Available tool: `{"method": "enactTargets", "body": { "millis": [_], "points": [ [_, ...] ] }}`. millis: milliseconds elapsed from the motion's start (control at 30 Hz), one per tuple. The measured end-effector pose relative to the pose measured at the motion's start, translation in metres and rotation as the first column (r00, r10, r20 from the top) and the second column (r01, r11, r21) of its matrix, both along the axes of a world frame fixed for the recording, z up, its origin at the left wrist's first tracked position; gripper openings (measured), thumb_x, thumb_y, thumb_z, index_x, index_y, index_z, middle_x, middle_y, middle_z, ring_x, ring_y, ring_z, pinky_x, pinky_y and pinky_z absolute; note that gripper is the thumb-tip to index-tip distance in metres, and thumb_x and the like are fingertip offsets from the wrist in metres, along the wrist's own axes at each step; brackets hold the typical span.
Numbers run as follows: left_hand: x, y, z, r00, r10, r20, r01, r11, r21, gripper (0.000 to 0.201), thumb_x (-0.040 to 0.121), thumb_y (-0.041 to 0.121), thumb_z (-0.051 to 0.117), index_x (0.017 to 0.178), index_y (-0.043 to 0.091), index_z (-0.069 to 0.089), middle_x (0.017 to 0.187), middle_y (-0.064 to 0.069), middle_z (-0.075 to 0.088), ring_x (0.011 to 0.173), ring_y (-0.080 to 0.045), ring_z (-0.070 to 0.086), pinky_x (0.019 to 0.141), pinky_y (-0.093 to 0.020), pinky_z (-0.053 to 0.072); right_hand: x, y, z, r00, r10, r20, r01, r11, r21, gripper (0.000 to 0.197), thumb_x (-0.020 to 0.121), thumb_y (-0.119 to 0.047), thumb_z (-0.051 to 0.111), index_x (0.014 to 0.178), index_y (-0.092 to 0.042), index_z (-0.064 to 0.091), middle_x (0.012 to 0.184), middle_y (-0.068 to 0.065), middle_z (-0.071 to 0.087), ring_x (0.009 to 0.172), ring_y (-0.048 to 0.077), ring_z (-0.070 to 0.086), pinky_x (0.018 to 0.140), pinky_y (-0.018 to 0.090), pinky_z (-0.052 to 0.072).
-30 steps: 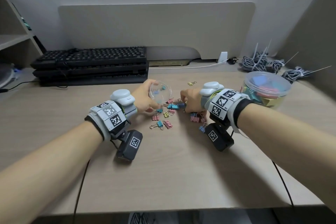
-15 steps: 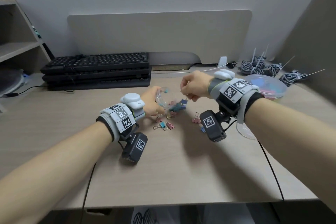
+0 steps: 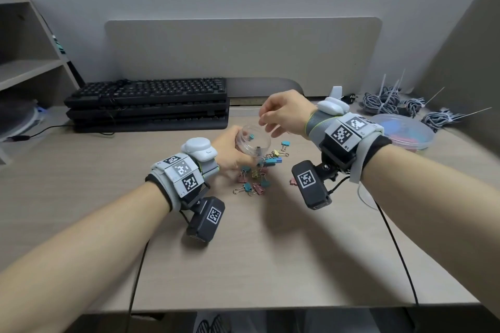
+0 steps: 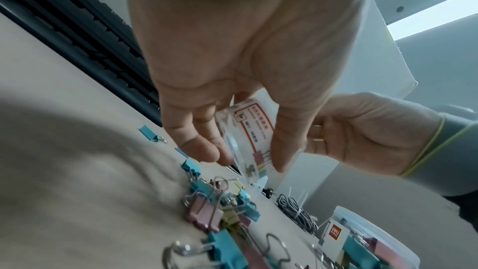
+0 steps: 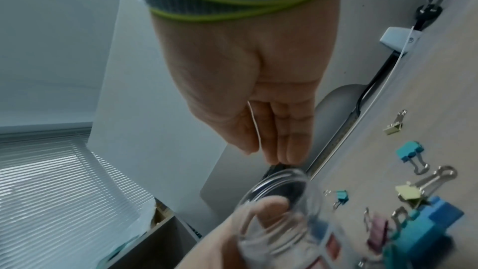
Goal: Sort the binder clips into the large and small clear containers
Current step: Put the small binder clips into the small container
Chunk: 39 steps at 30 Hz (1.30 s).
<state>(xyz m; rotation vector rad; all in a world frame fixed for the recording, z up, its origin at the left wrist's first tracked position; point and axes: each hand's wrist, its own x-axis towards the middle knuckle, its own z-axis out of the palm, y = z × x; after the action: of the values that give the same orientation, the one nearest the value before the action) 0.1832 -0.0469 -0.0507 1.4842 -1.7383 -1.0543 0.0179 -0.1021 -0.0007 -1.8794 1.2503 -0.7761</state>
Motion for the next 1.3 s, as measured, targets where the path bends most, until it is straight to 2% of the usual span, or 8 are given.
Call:
{"method": "enactTargets", "body": {
  "millis": [133, 300, 467, 633, 900, 1033, 1167, 1300],
  "points": [
    [0.016, -0.011, -0.003, 0.993, 0.112, -0.027, -0.112, 0.994, 0.017, 0.07, 0.073, 0.0, 0.079, 0.13, 0.014, 0.042, 0.095, 0.003, 0.054, 0.069, -0.01, 0.049, 0.05, -0.023, 0.041, -0.015, -0.021, -0.015, 0.953, -0.112, -0.281, 0.102, 0.993, -0.051, 0.007, 0.086, -0.01, 0.061, 0.091, -0.01, 0.066, 0.09, 0.014, 0.071, 0.072, 0.027, 0.07, 0.065, 0.039, 0.061],
    [0.04, -0.024, 0.008, 0.988, 0.141, -0.065, -0.145, 0.988, -0.055, 0.074, 0.073, -0.003, 0.077, 0.133, 0.023, 0.044, 0.106, 0.006, 0.055, 0.071, -0.013, 0.054, 0.058, -0.028, 0.05, -0.026, -0.04, -0.038, 0.663, -0.082, -0.744, 0.103, 0.995, -0.018, 0.055, 0.085, -0.033, 0.061, 0.137, -0.021, 0.047, 0.126, 0.006, 0.062, 0.102, 0.027, 0.062, 0.084, 0.034, 0.05],
    [0.056, -0.034, 0.007, 0.98, 0.144, -0.14, -0.153, 0.987, -0.057, 0.076, 0.075, -0.003, 0.077, 0.137, 0.024, 0.043, 0.107, 0.014, 0.053, 0.076, -0.014, 0.056, 0.065, -0.032, 0.05, -0.023, -0.066, -0.04, 0.614, -0.085, -0.784, 0.159, 0.987, 0.017, 0.058, 0.09, -0.029, 0.053, 0.145, -0.025, 0.036, 0.121, 0.008, 0.064, 0.096, 0.028, 0.067, 0.087, 0.04, 0.056],
    [0.067, -0.038, -0.007, 0.98, 0.134, -0.149, -0.146, 0.987, -0.074, 0.073, 0.073, -0.001, 0.079, 0.131, 0.03, 0.046, 0.111, 0.012, 0.053, 0.082, -0.015, 0.056, 0.061, -0.032, 0.05, -0.011, -0.081, -0.041, 0.56, -0.035, -0.828, 0.118, 0.992, 0.038, 0.058, 0.091, -0.025, 0.048, 0.148, -0.022, 0.037, 0.142, 0.008, 0.052, 0.114, 0.03, 0.06, 0.095, 0.041, 0.053],
    [0.08, -0.028, -0.009, 0.971, 0.15, -0.185, -0.169, 0.981, -0.094, 0.073, 0.07, -0.006, 0.078, 0.13, 0.024, 0.048, 0.102, 0.006, 0.056, 0.075, -0.009, 0.052, 0.059, -0.031, 0.043, 0.026, -0.067, -0.042, 0.632, 0.064, -0.772, -0.002, 0.997, 0.081, 0.059, 0.088, -0.035, 0.05, 0.145, -0.032, 0.037, 0.144, 0.001, 0.052, 0.117, 0.027, 0.058, 0.098, 0.043, 0.051],
    [0.078, -0.027, -0.015, 0.96, 0.155, -0.235, -0.166, 0.986, -0.028, 0.072, 0.069, -0.009, 0.078, 0.126, 0.023, 0.048, 0.091, -0.002, 0.054, 0.065, -0.012, 0.047, 0.051, -0.028, 0.034, 0.056, -0.056, -0.046, 0.566, 0.127, -0.814, -0.126, 0.99, 0.066, 0.06, 0.091, -0.047, 0.044, 0.148, -0.034, 0.032, 0.146, 0.001, 0.049, 0.122, 0.029, 0.055, 0.101, 0.039, 0.047],
    [0.078, -0.026, -0.013, 0.945, 0.165, -0.284, -0.164, 0.986, 0.027, 0.075, 0.055, 0.006, 0.077, 0.122, 0.025, 0.049, 0.088, -0.003, 0.055, 0.063, -0.013, 0.044, 0.05, -0.027, 0.03, 0.072, -0.046, -0.05, 0.453, 0.134, -0.881, -0.231, 0.973, 0.029, 0.041, 0.098, -0.038, 0.037, 0.131, -0.02, 0.054, 0.134, 0.006, 0.054, 0.115, 0.03, 0.057, 0.089, 0.034, 0.046],
    [0.079, -0.026, -0.01, 0.936, 0.181, -0.302, -0.172, 0.983, 0.057, 0.078, 0.053, 0.007, 0.078, 0.124, 0.022, 0.049, 0.085, -0.003, 0.054, 0.064, -0.014, 0.043, 0.054, -0.028, 0.027, 0.068, -0.036, -0.047, 0.437, 0.166, -0.884, -0.296, 0.955, 0.034, 0.04, 0.1, -0.035, 0.038, 0.133, -0.02, 0.054, 0.132, 0.008, 0.055, 0.117, 0.03, 0.056, 0.097, 0.039, 0.047]
  ]
}}
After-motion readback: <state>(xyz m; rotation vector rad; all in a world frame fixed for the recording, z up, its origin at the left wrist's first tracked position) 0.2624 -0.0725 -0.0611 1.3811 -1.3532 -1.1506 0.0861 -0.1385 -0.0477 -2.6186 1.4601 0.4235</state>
